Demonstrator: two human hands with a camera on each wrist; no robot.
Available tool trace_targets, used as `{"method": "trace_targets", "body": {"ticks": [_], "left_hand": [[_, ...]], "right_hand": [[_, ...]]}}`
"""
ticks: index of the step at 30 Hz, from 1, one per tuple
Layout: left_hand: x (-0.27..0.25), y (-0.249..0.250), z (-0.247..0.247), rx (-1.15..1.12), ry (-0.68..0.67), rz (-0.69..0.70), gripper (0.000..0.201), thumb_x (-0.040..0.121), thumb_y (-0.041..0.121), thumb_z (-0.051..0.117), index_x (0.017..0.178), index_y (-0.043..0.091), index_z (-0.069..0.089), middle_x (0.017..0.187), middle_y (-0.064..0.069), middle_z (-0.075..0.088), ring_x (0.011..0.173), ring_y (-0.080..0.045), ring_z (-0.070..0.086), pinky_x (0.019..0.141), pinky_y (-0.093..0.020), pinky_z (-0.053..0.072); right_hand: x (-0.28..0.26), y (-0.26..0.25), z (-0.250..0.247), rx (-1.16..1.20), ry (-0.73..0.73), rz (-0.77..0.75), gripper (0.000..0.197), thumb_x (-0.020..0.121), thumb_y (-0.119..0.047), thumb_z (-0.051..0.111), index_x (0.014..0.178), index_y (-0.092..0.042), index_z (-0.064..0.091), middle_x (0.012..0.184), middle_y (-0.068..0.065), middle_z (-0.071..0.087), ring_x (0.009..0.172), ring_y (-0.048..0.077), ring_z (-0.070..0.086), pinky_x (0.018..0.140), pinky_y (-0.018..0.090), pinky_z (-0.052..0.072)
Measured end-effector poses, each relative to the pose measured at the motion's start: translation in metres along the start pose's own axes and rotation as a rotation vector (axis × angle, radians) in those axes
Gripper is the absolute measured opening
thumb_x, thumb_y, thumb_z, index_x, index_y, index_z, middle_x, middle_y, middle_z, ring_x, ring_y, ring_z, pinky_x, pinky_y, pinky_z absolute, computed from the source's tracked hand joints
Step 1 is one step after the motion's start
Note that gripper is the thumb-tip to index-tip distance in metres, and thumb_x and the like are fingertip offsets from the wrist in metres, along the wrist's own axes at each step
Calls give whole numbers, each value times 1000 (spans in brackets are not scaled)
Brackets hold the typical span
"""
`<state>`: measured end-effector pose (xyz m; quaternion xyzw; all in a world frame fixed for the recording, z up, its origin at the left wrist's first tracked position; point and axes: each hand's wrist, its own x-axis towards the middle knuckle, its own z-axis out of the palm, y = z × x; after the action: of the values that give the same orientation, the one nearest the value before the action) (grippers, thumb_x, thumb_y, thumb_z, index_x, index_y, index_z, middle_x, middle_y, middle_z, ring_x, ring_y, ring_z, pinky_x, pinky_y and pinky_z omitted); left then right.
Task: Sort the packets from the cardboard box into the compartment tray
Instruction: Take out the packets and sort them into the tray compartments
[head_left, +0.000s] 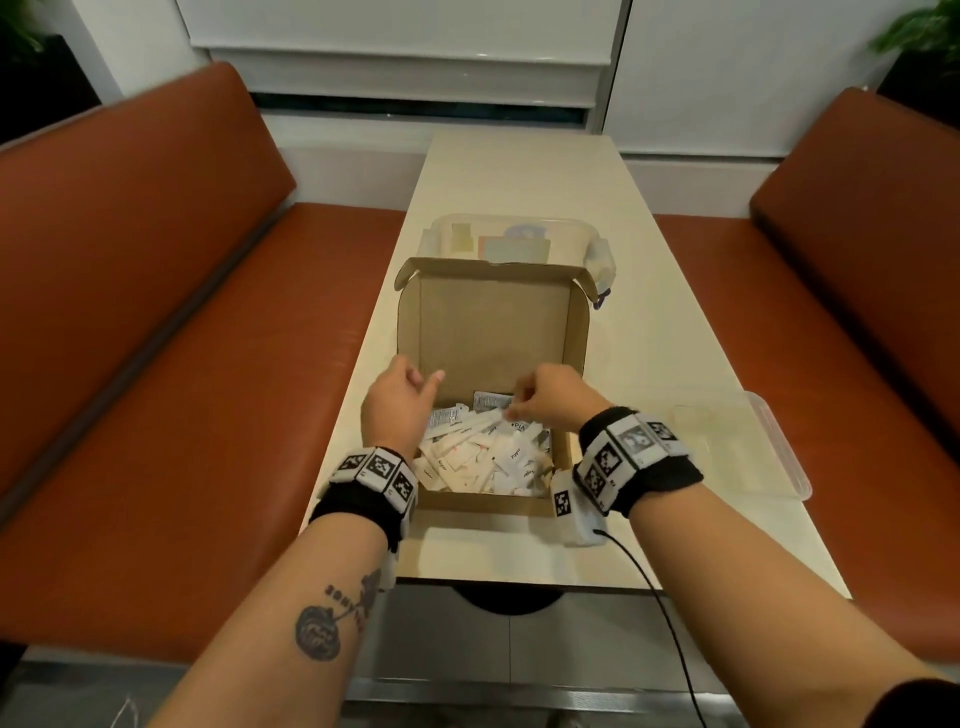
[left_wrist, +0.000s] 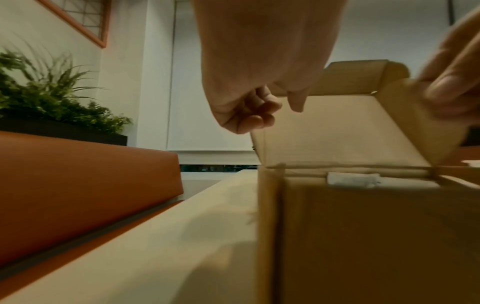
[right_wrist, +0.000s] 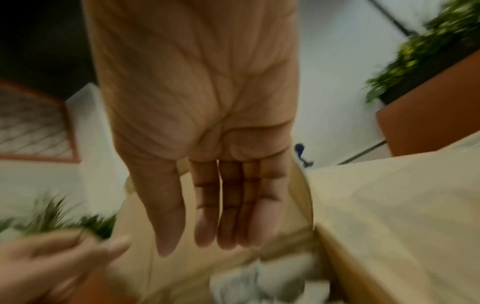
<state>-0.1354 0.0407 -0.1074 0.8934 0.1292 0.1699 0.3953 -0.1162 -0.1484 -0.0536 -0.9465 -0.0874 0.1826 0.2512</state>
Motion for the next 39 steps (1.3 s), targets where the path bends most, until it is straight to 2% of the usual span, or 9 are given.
{"method": "trace_targets", "body": {"ticks": [1, 4, 8, 12, 16, 21, 30, 37, 39], "left_hand": [[-5, 1, 3, 15, -33, 15, 28, 89, 38, 61, 79, 15, 49, 66, 3, 52, 62, -16, 50, 60, -31, 44], [-20, 0, 11, 67, -106, 43, 22, 89, 36, 60, 82, 17, 52, 71, 4, 54, 69, -18, 54, 61, -29, 43], [-30, -8, 17, 295, -94, 151, 10, 92, 26, 56, 97, 18, 58, 96, 2, 59, 94, -21, 52, 81, -34, 38], [-29, -20, 14, 443, -37, 63, 25, 92, 11, 53, 115, 18, 57, 121, -3, 54, 109, -25, 46, 90, -36, 35], [-33, -23, 14, 210, -69, -88, 33, 92, -3, 44, 123, 7, 50, 125, -15, 51, 106, -32, 53, 86, -38, 44], [-33, -26, 17, 135, -105, -181, 33, 95, -3, 40, 125, 9, 46, 114, -19, 59, 102, -35, 58, 82, -39, 50], [-28, -34, 10, 165, -89, -184, 29, 93, -4, 38, 118, 8, 47, 101, -22, 63, 84, -33, 57, 69, -38, 46], [-28, -37, 7, 186, -74, -206, 30, 94, 0, 41, 122, 10, 47, 106, -21, 63, 92, -36, 61, 70, -38, 46], [-28, -34, 6, 177, -52, -199, 32, 96, 8, 46, 127, 11, 46, 116, -18, 60, 102, -34, 58, 78, -38, 47]], "right_hand": [[0, -5, 8, -41, -42, -31, 11, 82, -20, 71, 87, -14, 63, 88, 0, 62, 86, 18, 62, 68, 21, 48], [-1, -6, 32, -240, -177, -59, 49, 79, -4, 69, 124, -17, 55, 127, 7, 53, 118, 24, 52, 97, 33, 46], [-3, 5, 48, -399, -236, -57, 64, 85, -9, 58, 142, -25, 34, 143, 11, 36, 131, 31, 35, 109, 44, 35], [-4, 10, 50, -376, -203, -77, 59, 84, -9, 58, 137, -22, 38, 136, 11, 39, 124, 30, 41, 105, 43, 40], [-2, 12, 51, -375, -180, -84, 54, 80, -9, 66, 128, -21, 44, 130, 9, 44, 120, 28, 44, 101, 40, 44], [3, 11, 49, -413, -197, -99, 57, 71, -15, 78, 121, -18, 50, 125, 8, 48, 117, 27, 46, 94, 35, 43], [9, 1, 48, -399, -239, -150, 52, 78, -21, 75, 125, -14, 54, 121, 8, 61, 109, 26, 57, 77, 26, 38], [12, 1, 49, -289, -175, -135, 26, 81, -20, 73, 106, -15, 66, 94, 6, 61, 91, 26, 59, 76, 28, 44], [13, 4, 48, -252, -133, -140, 33, 81, -23, 73, 112, -14, 65, 101, 9, 64, 95, 26, 60, 78, 27, 43]]}}
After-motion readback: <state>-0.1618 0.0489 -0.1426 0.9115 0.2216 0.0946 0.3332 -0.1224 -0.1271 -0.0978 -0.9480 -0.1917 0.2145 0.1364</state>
